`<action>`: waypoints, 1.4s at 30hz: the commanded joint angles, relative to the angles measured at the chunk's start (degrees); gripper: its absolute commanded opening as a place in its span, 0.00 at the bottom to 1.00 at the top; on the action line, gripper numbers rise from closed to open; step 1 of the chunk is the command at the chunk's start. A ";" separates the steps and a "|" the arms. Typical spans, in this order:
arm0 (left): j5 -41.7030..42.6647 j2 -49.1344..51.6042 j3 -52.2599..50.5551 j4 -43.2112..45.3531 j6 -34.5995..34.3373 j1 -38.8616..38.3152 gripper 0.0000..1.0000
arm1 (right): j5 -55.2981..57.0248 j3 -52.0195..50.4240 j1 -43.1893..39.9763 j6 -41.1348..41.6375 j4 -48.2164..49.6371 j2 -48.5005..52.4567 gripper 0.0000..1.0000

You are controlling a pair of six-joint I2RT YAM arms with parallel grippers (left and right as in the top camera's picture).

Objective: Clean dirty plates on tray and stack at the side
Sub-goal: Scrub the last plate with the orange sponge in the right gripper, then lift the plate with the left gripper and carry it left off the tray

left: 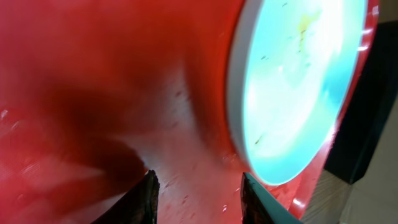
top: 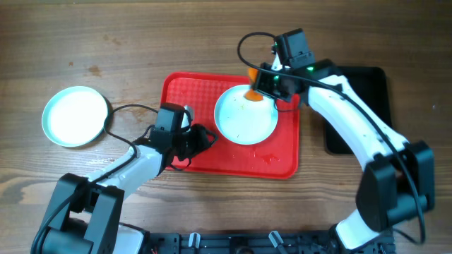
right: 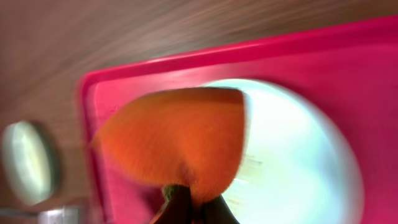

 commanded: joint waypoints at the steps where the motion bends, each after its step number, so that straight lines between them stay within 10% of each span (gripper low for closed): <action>1: 0.70 0.31 0.02 4.24 -1.70 -0.09 0.45 | 13.81 0.61 0.02 -4.63 -6.01 -2.16 0.04; 9: -0.85 10.62 0.04 12.46 -16.11 -0.17 0.23 | 15.15 0.59 0.02 -7.13 -10.62 -2.10 0.04; 20: -0.85 11.91 0.59 23.89 -28.22 -4.00 0.21 | 10.43 -2.12 2.34 -2.43 -9.99 1.62 0.04; 32: -7.52 11.91 0.59 15.58 -41.70 -6.25 0.04 | 9.53 -2.12 2.84 -3.87 -9.57 2.32 0.04; 42: -9.70 11.91 0.59 14.29 -34.40 -6.25 0.04 | 9.11 -2.12 2.84 -4.96 -10.54 2.32 0.04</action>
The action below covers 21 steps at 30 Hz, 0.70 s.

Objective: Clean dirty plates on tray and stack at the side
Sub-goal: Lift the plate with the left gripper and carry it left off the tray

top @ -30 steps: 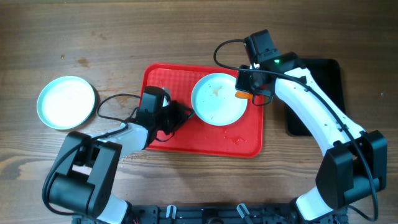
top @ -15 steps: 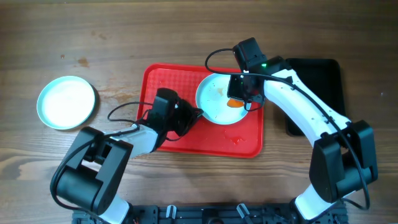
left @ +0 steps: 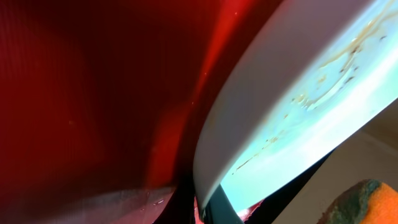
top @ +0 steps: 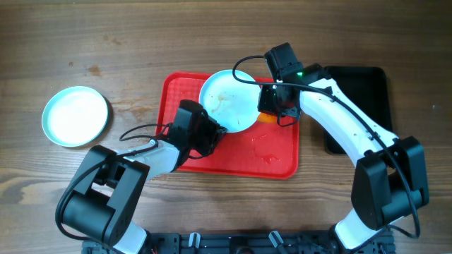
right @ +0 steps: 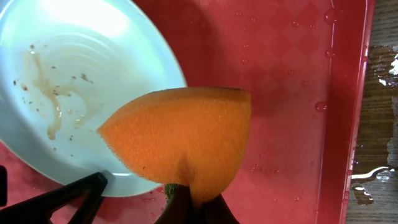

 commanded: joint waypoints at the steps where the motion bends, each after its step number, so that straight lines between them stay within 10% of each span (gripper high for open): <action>1: -4.44 1.44 -1.38 -2.27 7.69 -0.09 0.04 | -1.01 -0.26 0.09 -1.64 -0.24 0.70 0.04; 7: -13.97 -0.20 -1.38 -6.10 20.63 -0.04 0.04 | -0.96 -0.26 0.09 -2.86 -0.87 0.70 0.04; 21: -33.24 -25.46 -1.38 -17.97 27.15 8.04 0.04 | -2.05 -0.26 0.07 -1.46 0.63 0.70 0.04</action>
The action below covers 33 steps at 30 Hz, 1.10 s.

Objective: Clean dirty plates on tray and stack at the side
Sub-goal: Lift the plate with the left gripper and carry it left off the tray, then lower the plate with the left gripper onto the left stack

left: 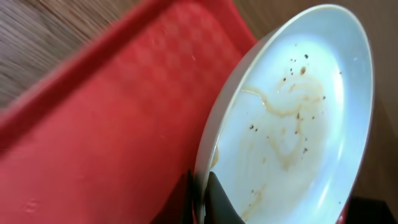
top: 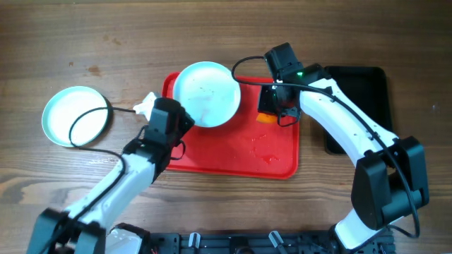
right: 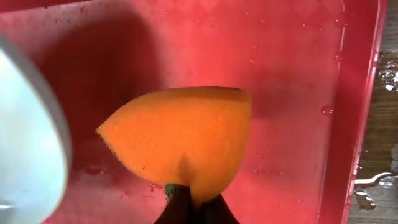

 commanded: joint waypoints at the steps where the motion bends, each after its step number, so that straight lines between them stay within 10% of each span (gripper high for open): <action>1: -6.84 -5.62 -0.11 -4.37 1.53 4.13 0.04 | -1.16 -0.26 0.07 0.42 0.37 0.70 0.04; 20: 8.68 -8.57 -0.13 -16.04 3.45 57.79 0.04 | -2.64 -0.26 0.07 0.26 0.35 0.70 0.04; 33: 14.62 5.05 -0.13 -9.62 5.01 62.29 0.04 | -2.64 -0.26 0.07 0.33 0.22 0.70 0.04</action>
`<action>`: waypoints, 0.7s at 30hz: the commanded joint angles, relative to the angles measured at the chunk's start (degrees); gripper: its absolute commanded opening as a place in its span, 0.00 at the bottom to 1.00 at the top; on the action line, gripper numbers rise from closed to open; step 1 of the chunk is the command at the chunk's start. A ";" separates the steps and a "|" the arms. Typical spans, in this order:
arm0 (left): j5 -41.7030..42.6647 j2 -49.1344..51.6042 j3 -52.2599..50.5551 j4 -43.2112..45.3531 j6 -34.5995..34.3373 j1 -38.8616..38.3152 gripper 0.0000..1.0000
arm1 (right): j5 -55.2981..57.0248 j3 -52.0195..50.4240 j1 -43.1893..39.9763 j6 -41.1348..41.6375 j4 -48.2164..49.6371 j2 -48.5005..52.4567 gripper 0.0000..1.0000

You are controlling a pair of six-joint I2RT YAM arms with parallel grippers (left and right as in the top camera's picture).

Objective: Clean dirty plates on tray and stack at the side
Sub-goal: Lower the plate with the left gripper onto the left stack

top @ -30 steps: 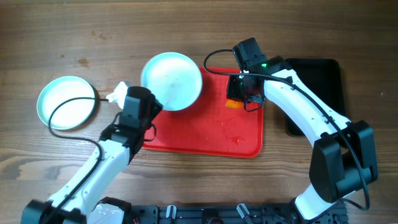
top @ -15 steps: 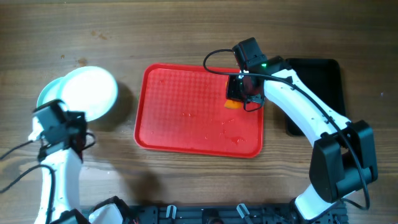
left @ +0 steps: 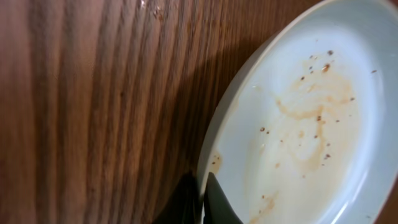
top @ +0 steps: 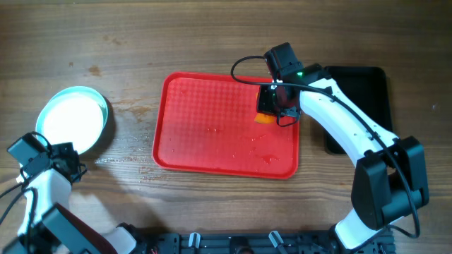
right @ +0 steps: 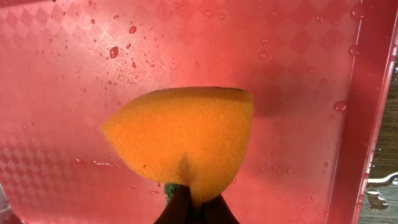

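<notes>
A white plate with brown streaks and specks is gripped by its rim in my left gripper, over bare wood. From overhead the plate sits at the table's far left, with a pale teal rim around it. Whether it rests on another plate I cannot tell. The left gripper is at its near edge. The red tray holds only water drops. My right gripper is shut on an orange sponge, held low over the tray's back right part.
A black flat tray lies to the right of the red tray, partly under the right arm. Cables run along both arms. Wet spots mark the wood between the plate and the red tray.
My left gripper has carried the stained plate from over the tray's far left corner to the far left of the table. The right arm and sponge have not moved.
The plate first lay on the tray, my left gripper open beside it and the sponge at its far rim. Then the left gripper was shut on the rim, the plate raised. Then it hung over the tray's corner, and now at the far left.
</notes>
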 commanded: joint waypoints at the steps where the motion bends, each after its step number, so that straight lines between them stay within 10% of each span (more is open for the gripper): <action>1: 2.71 2.05 -0.13 2.51 1.40 -1.18 0.04 | -0.92 -0.26 0.07 0.31 0.24 0.70 0.04; 4: 4.90 2.05 -0.13 4.72 1.38 -3.91 0.04 | -0.92 -0.26 0.07 0.31 0.39 0.70 0.04; 6: 6.99 2.05 -0.11 6.29 1.36 -6.49 0.39 | -0.92 -0.26 0.07 0.28 0.35 0.70 0.04; 8: 6.93 2.05 0.09 6.71 1.33 -7.80 0.52 | -0.92 -0.26 0.07 0.26 0.15 0.70 0.04; 19: 12.76 -2.14 1.44 8.46 5.68 -12.70 0.53 | -0.87 -0.24 0.07 -0.17 0.79 0.70 0.04; 21: 12.76 -6.03 3.89 6.01 9.29 -17.05 0.33 | -0.66 -0.24 -0.04 -0.79 1.14 0.68 0.05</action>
